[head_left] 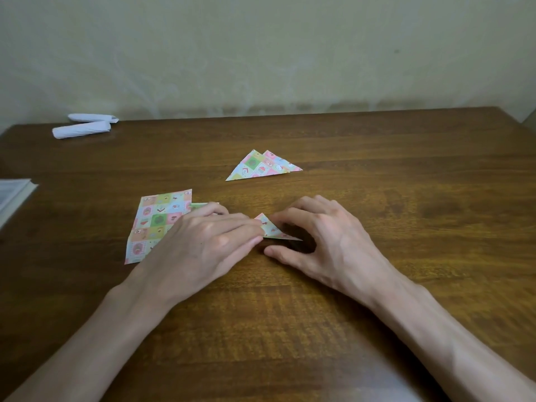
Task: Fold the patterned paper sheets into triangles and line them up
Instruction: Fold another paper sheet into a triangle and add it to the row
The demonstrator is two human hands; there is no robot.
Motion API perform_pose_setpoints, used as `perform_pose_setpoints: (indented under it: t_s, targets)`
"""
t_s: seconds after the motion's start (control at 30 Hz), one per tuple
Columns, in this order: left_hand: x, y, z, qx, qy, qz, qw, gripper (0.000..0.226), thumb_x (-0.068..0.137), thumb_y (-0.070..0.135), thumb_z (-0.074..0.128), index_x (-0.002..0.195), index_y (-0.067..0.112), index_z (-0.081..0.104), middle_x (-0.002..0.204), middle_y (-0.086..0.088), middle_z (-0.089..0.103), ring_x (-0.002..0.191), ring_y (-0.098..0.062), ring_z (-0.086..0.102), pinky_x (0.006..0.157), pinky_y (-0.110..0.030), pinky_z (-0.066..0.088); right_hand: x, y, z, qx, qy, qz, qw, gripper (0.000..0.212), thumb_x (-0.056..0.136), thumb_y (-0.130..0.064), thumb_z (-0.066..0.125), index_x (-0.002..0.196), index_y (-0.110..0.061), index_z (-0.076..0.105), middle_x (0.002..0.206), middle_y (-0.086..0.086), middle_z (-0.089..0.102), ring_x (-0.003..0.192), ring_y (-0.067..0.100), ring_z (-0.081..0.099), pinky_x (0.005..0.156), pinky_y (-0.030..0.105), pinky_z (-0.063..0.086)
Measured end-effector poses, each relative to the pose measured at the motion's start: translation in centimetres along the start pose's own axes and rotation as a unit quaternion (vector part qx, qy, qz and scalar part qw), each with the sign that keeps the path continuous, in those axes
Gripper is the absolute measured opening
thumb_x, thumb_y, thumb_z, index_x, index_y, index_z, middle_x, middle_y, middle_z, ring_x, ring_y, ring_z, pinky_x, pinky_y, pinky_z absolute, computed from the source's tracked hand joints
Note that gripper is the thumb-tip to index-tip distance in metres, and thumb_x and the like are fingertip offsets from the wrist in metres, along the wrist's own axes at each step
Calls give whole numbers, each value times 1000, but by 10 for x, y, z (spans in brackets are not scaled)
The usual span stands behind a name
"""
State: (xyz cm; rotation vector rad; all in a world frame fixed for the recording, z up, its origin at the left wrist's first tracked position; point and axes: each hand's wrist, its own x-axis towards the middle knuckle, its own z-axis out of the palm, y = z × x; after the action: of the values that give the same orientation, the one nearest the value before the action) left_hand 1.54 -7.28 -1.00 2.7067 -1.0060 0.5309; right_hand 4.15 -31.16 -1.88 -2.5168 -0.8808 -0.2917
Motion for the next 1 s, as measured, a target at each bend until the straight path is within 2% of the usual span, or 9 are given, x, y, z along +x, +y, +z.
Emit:
perform_pose_setpoints:
  t_s: [0.17,0.27,0.4,0.53,0.6,0.67,0.77,0.9,1.0]
  targets:
    - [1,3,-2,-42,78,-44,995,15,102,24,68,110,18,79,109,8,77,101,-6,71,87,-36,55,3,-4,2,15,81,-33,996,17,102,-38,60,107,-33,76,97,-17,71,86,11,63,75,35,47]
    - [2,8,-4,-118,133,-110,978,13,96,26,73,103,19,81,100,12,77,94,-3,70,79,-37,57,5,-3,0,57,130,8,990,16,97,-39,64,99,-33,78,92,-17,75,82,7,67,77,33,47]
    - [4,15,-5,-141,152,-154,966,15,93,27,72,101,19,82,94,11,77,89,-4,71,74,-37,57,5,-10,-7,113,111,46,986,19,91,-49,68,98,-35,79,93,-20,77,86,4,70,87,40,52]
    - [5,16,-8,-180,147,-172,957,18,90,34,71,101,24,82,96,17,76,93,2,72,80,-28,58,6,-8,-10,136,100,73,983,19,89,-52,68,90,-38,79,85,-23,76,79,5,71,76,37,55]
    - [7,15,-11,-222,159,-202,941,17,87,35,72,101,27,79,97,22,75,94,4,71,79,-17,56,7,-6,-12,158,106,86,978,11,90,-46,74,88,-37,81,84,-25,76,78,2,70,75,31,54]
    - [7,13,-13,-229,169,-214,934,15,87,33,73,100,28,78,95,23,74,93,5,71,76,-12,55,7,-5,-17,206,92,96,969,4,90,-35,79,91,-33,83,85,-26,75,80,-4,68,71,12,46]
    - [7,13,-13,-242,162,-232,928,13,86,32,73,98,31,78,92,27,74,94,6,71,76,-9,53,8,-2,-20,230,81,110,964,4,90,-28,80,91,-29,84,75,-25,73,72,-1,67,66,8,42]
    - [6,11,-10,-265,146,-264,916,14,85,33,76,99,35,79,95,26,76,95,0,72,78,-17,57,11,0,-17,206,82,119,968,4,92,-29,78,90,-28,82,72,-28,70,72,3,66,66,10,42]
    - [9,6,-11,-162,130,-220,953,24,87,33,76,110,27,81,106,18,74,107,-7,66,90,-28,54,12,2,-15,155,77,71,982,6,95,-31,74,97,-30,80,89,-22,75,81,6,66,73,19,47]
